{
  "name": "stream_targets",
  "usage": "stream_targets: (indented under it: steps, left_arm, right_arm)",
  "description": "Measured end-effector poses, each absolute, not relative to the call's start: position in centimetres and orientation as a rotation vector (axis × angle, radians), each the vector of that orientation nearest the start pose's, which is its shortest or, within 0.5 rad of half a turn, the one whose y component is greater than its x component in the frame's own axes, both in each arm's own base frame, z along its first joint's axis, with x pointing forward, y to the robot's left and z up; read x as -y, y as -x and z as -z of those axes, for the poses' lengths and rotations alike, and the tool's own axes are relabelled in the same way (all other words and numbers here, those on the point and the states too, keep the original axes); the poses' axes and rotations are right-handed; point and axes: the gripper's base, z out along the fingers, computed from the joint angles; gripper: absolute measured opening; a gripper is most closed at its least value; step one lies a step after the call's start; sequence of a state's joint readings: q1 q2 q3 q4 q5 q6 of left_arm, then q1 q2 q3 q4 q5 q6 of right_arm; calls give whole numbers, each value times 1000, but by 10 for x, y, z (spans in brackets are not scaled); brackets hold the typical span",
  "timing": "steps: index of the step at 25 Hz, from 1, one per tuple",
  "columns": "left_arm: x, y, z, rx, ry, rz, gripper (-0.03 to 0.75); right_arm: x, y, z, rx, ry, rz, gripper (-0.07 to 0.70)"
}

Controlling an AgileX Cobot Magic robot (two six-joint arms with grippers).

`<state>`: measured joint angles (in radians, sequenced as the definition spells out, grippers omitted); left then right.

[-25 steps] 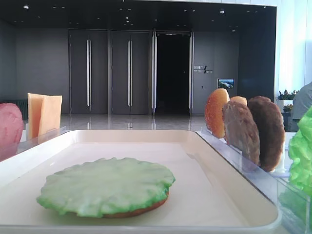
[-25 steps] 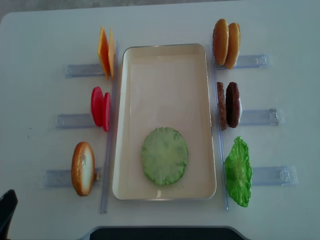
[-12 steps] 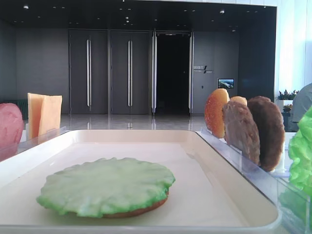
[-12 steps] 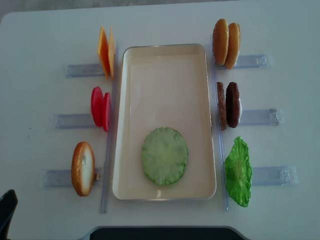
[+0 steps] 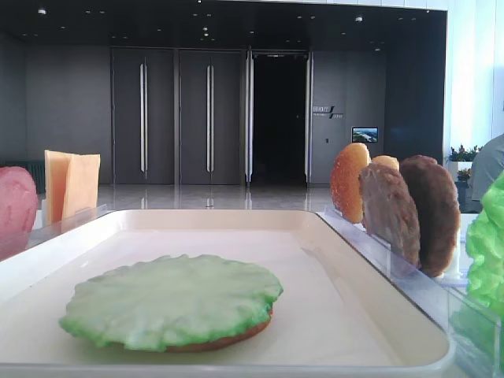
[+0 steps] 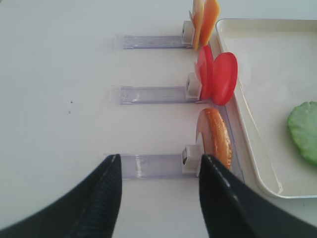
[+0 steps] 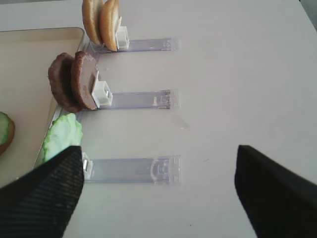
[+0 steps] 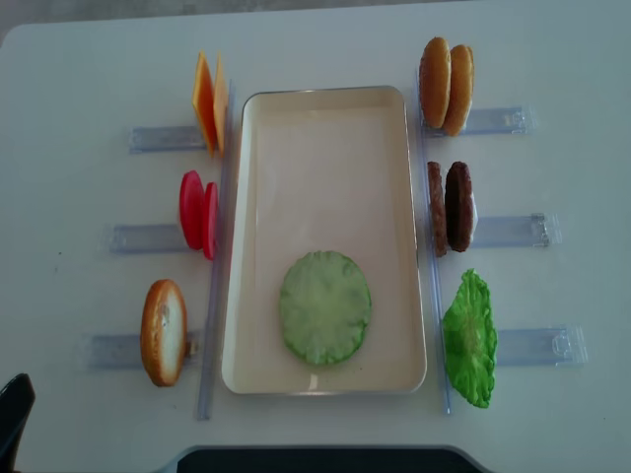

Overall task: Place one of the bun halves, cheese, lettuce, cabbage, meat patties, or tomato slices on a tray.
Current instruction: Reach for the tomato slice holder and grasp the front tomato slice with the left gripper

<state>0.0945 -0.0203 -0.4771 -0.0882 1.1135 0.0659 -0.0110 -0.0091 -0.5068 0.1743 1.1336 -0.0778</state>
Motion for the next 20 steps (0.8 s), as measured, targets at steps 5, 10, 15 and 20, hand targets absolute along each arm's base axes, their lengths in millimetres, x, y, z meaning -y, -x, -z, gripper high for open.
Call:
stream_targets:
  steps: [5, 10, 15, 20]
  left_arm:
    - [8, 7, -267, -2096, 23, 9, 391]
    - [8, 7, -267, -2096, 23, 8, 391]
    - [8, 7, -267, -2100, 24, 9, 394]
    - [7, 2, -271, -2150, 30, 15, 452]
  right_arm:
    - [-14, 11, -274, -2090, 87, -156, 589]
    - [-14, 11, -274, -2090, 87, -156, 589]
    - [-14, 11, -274, -2090, 87, -156, 589]
    - [-14, 11, -274, -2090, 87, -157, 589]
